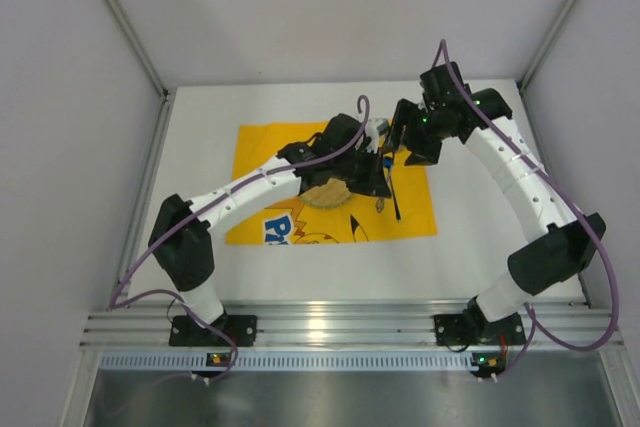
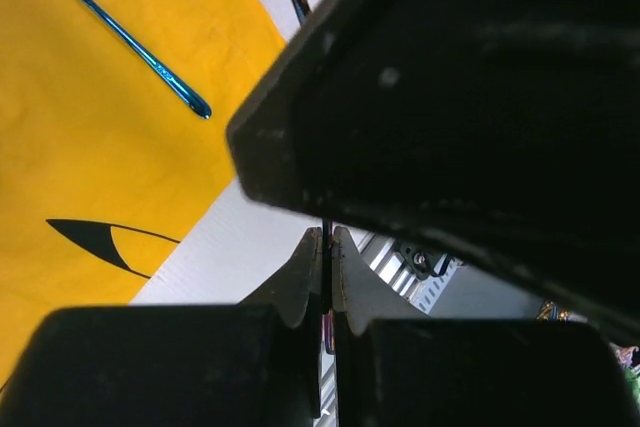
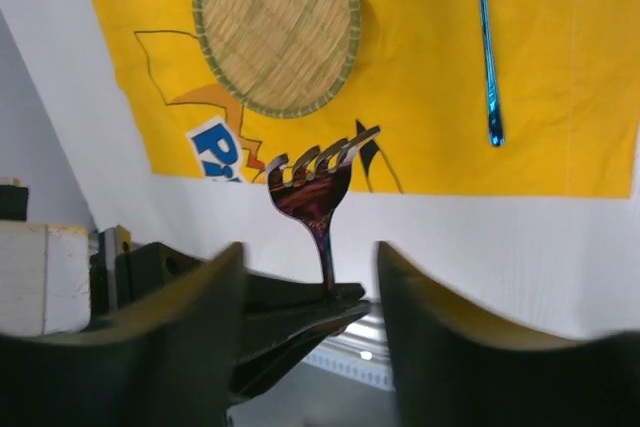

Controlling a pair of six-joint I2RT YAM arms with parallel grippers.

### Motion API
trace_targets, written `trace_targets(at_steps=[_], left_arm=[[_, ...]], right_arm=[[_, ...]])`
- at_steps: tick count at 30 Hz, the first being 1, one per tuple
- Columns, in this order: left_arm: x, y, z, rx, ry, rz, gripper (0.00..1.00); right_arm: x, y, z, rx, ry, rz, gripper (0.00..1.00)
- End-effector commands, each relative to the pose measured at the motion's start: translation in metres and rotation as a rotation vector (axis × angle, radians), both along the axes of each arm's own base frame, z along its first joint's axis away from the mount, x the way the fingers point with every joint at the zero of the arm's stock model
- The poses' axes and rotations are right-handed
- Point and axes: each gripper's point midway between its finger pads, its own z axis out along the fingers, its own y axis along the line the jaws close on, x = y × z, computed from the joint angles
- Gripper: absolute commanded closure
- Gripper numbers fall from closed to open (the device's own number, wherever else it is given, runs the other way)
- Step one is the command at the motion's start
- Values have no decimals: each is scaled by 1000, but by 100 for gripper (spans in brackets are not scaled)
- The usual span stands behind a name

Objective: Set the dinner table for one person

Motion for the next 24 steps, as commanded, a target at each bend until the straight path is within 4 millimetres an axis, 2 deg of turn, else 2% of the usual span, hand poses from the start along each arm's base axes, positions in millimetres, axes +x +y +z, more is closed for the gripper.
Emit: trace_targets(at_steps=[1,2,4,5,6,7,8,9,11,12,15,16,20,24], left_arm=[[11,7,19,-75,-46,-11,100],[9,15,8,-79,-4,-18,100],[18,42,9,-134,63,-26,100],[19,59,-8,-108,115,3,100],[34,84,-5,-116,102,63,100],[40,101,-10,-96,85,89,100],[42,118,-23,-62,100,122,100],[52,147,-26,-30,100,202,100],[57,175,-40,8,117,242,100],[62,197,-50,34,145,274,100],[66,225,-70,68,215,312,100],[62,228,-82,71,273,289,100],[66,248,-109,111,362,297,100],[73,270,-125,128,429,360,100]], right_arm=[[-1,9,36,74,-94,44,29],[2,5,37,63,-99,35,17],[3,-6,44,28,-117,27,13],[6,-17,45,15,-124,14,11],[5,-24,45,8,-122,3,10],[8,-34,43,8,-113,-19,10],[6,-41,45,9,-121,-28,10],[5,-46,43,5,-118,-26,10],[1,-57,38,10,-105,-37,10],[-3,-62,33,9,-92,-44,10],[-7,-65,25,12,-78,-37,11],[-11,-64,18,14,-59,-33,11],[-15,-62,13,29,-51,-25,12],[-16,-63,11,26,-51,-25,12]])
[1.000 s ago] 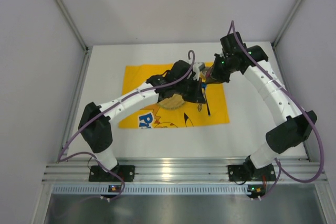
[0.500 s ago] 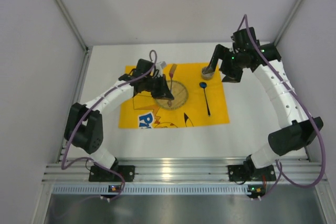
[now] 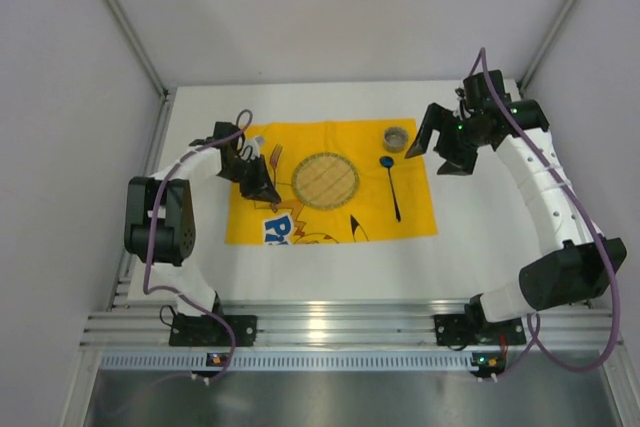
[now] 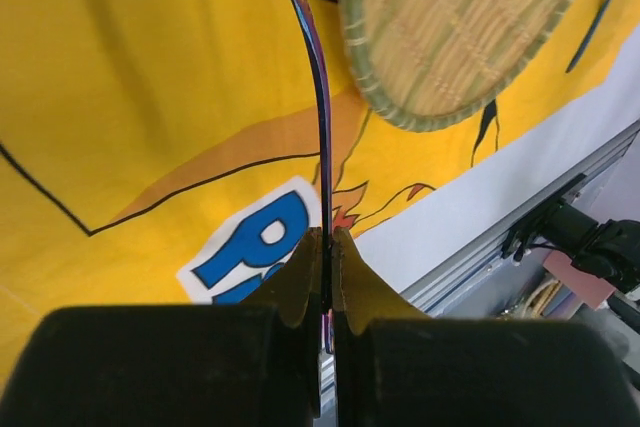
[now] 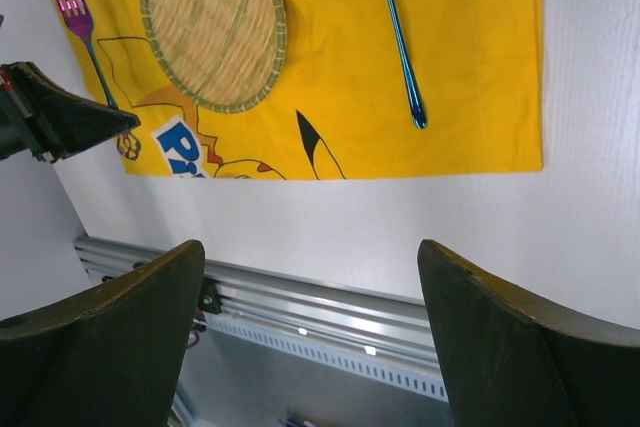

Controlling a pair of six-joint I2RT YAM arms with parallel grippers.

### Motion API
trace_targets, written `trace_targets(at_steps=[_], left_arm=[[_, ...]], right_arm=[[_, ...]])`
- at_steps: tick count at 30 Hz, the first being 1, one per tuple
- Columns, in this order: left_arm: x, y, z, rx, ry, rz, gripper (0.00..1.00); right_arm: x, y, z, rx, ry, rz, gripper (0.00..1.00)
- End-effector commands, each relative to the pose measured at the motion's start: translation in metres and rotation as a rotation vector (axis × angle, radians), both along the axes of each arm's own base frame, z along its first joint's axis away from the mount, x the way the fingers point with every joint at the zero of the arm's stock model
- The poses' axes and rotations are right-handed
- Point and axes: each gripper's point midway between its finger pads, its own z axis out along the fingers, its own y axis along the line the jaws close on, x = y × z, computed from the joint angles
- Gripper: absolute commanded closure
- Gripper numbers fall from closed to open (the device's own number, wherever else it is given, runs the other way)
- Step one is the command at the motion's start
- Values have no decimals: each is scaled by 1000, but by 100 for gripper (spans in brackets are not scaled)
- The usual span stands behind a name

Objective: Set the dinner table for one person

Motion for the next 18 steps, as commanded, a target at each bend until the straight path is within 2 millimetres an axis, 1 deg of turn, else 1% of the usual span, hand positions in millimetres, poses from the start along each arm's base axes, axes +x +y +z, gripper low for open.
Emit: trace_targets(at_steps=[1,2,3,5,6,7,10,11,13,14,16,17,18], left_arm=[[5,14,-1,0,23,-1,100],[4,16,-3,7,45,5,100],[3,21,-13,28,81,23,100],[1,25,-20,49,140,43,100],[-5,26,-25,58,194,42,99],[-7,26,-31,56,222,39,97],[-11,30,-37,84,248,42,93],[-11,31,-37,94,244,42,87],[-13,37,-37,130,253,49,82],[-12,43,-38,176,249,60,78],[-13,52,-37,230,259,68,75],[-13,59,-38,273,257,77,71],[-13,61,-36,290,254,81,55]], right_arm=[[-8,1,12,13,-50,28,13],[-9,0,12,11,-53,30,13],[-9,-1,10,11,-51,28,13],[-12,-5,5,5,-42,26,13],[-12,-6,5,3,-46,25,13],[-14,-7,-1,2,-32,24,13],[-15,-7,-5,6,-24,23,13],[-15,-7,-6,6,-23,25,13],[-16,-7,-9,5,-17,27,13],[-15,-8,-10,2,-18,25,13],[-15,-8,-13,2,-12,27,13],[-14,-7,-14,2,-13,29,13],[-14,-7,-16,2,-7,28,13]])
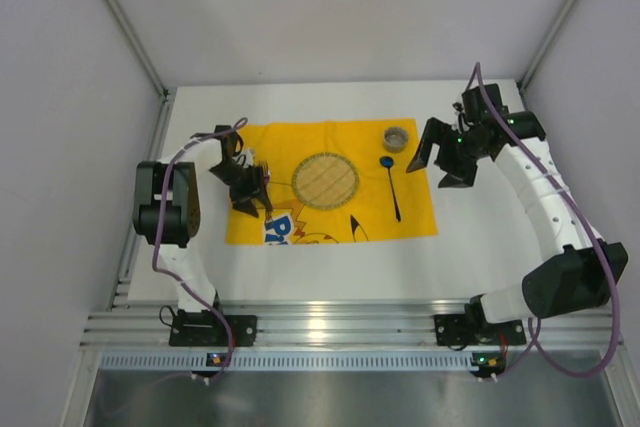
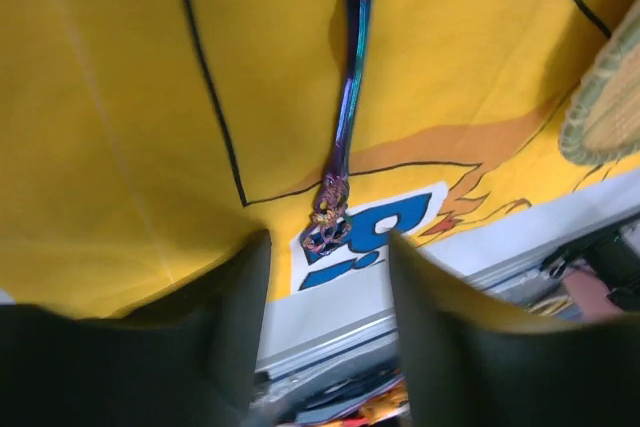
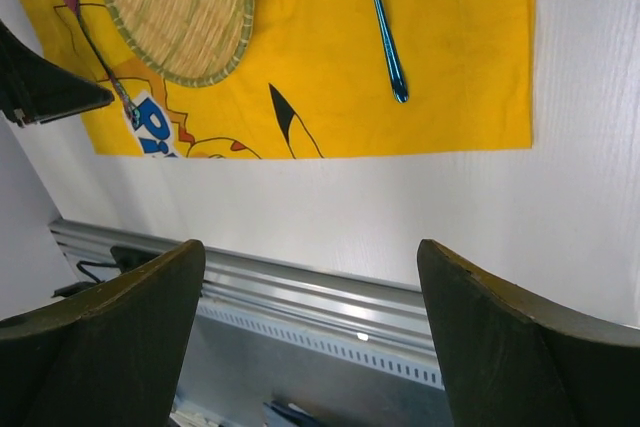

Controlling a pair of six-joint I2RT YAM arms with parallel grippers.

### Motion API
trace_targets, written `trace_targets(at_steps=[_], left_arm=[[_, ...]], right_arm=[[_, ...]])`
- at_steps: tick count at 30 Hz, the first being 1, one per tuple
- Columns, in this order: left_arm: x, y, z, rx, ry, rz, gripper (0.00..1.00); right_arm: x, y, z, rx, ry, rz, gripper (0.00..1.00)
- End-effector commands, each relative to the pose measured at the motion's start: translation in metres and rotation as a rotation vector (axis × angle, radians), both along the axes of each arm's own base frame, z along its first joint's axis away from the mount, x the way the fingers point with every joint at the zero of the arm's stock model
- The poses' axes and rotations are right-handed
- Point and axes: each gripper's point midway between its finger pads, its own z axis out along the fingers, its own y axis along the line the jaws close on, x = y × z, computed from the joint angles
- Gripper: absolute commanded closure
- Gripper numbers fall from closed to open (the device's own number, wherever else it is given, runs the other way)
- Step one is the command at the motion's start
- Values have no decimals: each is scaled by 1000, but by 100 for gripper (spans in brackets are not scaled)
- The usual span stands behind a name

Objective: Set the dinner table for one person

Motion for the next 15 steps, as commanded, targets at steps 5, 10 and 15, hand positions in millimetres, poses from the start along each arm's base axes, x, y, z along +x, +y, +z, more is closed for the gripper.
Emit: trace_targets(at_steps=[5,10,15], left_arm=[[10,30,35,179,-73,24,4],[35,46,93,277,-265,79,3],[75,74,206,391,-817,269,2]], right_arm=[[8,-3,11,9,-74,6,13],[17,7,41,52,-186,65,11],[23,9,109,26,-466,107,3]])
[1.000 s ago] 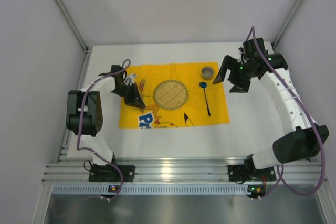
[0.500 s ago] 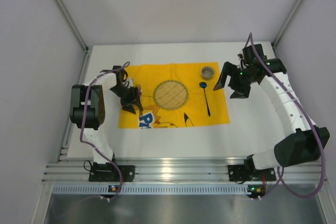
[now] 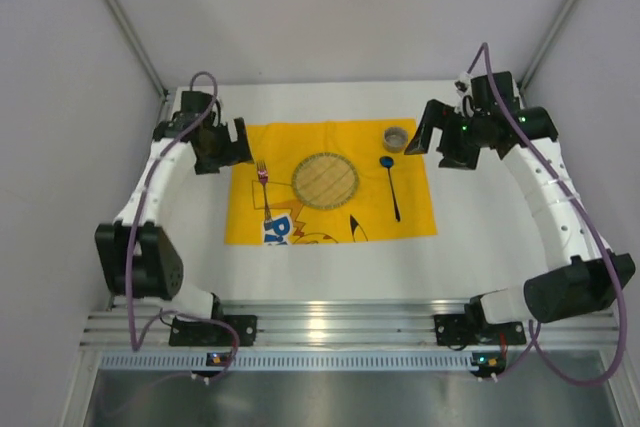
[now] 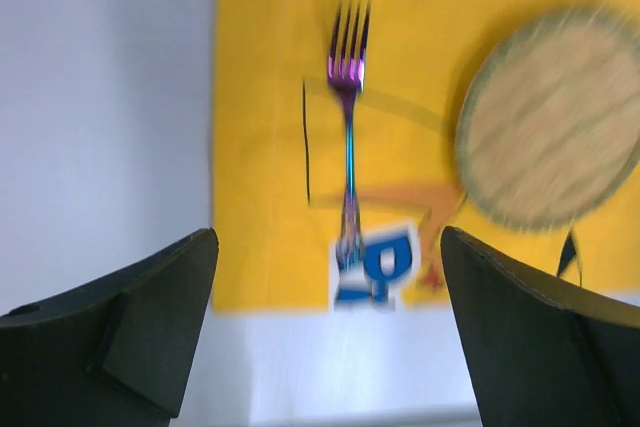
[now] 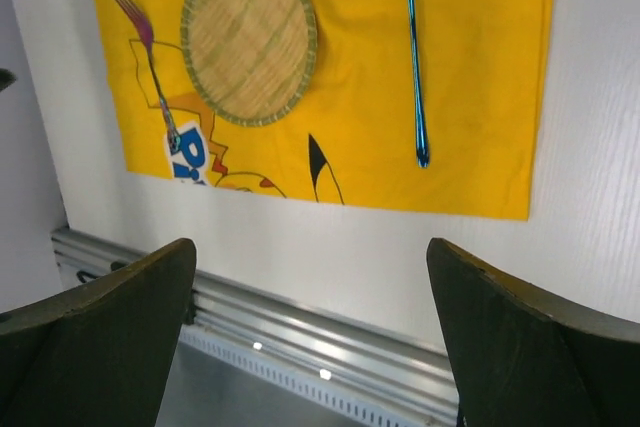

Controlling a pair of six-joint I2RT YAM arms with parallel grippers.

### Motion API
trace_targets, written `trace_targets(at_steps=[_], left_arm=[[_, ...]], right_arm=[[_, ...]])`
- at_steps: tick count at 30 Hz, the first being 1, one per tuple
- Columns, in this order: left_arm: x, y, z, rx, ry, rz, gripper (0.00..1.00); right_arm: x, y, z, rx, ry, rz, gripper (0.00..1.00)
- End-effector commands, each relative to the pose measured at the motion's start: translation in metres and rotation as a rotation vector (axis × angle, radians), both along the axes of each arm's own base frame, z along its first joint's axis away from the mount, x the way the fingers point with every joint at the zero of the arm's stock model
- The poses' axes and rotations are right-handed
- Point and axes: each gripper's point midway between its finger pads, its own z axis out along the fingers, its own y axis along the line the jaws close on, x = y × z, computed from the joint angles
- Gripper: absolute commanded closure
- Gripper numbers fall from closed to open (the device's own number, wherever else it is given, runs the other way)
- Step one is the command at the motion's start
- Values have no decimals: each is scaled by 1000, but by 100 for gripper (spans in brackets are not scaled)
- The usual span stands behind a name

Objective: Set the dinner table for one person

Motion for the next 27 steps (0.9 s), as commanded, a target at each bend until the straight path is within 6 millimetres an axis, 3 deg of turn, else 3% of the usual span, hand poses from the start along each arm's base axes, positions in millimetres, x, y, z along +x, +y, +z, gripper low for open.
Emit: trace_targets(at_steps=[1,2,3,5,6,7,8,9,11,12,15,20,21,22,24,27], left_arm=[[15,37,113,136,-567,162,1],[13,43,117,153,-656,187,2],[8,49,120,167,-752,213,2],[-3,59,105,229,-1014,208,2],[-8,62,99,231,-1082,230,2],[-17,65,73,231,-1135,258,2],[-25,70,73,236,-1188,287,1],[-28,73,62,257,-1184,293,2],[-32,86,32,312,-1109,336,1],[-31,84,26,310,-1095,319,2],[-25,69,10,265,-1093,229,2],[-12,67,-20,269,-1066,194,2],[-7,59,-12,234,-1121,157,1],[-1,56,-28,240,-1089,126,2],[22,50,-28,265,-1061,43,2],[32,36,-53,225,-1009,-67,2]], right_arm=[[11,-7,86,-26,-374,-17,0],[7,-11,109,-1,-478,-46,0],[4,-14,99,-5,-482,-63,0],[-5,-25,121,26,-617,-150,0],[-5,-29,100,19,-596,-177,0],[-6,-35,100,18,-617,-217,0],[-12,-38,108,52,-654,-256,0],[-13,-40,92,50,-629,-279,0],[-18,-57,90,57,-649,-403,0],[-20,-63,81,46,-638,-438,0],[-32,-75,84,28,-679,-477,0],[-49,-71,93,54,-721,-425,0],[-52,-71,94,55,-727,-414,0],[-56,-68,97,62,-738,-387,0],[-62,-65,95,61,-737,-351,0],[-69,-59,94,51,-747,-283,0]])
